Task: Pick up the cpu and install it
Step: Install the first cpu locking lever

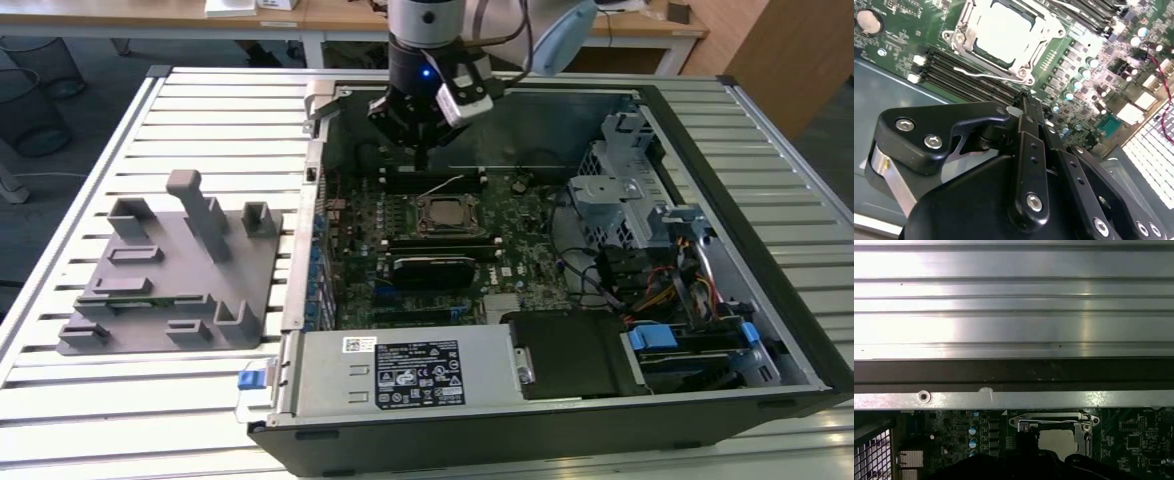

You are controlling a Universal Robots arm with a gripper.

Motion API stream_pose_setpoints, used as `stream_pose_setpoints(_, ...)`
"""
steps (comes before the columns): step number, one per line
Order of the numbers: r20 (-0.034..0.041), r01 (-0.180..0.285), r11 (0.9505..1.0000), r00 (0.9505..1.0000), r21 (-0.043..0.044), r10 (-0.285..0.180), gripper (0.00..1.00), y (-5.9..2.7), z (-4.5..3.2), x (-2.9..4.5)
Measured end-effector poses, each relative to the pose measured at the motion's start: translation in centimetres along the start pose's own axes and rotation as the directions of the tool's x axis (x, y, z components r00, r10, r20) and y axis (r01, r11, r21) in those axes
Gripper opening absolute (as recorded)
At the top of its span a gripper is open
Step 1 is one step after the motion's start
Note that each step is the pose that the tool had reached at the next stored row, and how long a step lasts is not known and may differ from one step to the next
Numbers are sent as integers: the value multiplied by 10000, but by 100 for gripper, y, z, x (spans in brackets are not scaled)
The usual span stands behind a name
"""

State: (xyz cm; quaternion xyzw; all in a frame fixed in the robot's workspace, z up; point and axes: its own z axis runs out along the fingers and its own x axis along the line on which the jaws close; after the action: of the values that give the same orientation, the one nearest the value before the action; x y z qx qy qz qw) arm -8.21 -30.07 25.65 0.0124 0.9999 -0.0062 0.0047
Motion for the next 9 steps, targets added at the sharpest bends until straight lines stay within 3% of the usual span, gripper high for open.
stream_pose_setpoints(5,-10,-4,9992,10000,-407,4,12,-11,11,-15)
stream_pose_setpoints(6,-11,-5,9990,10000,-453,4,12,-17,13,-18)
stream_pose_setpoints(9,-12,-5,9989,10000,-472,4,12,-42,26,-24)
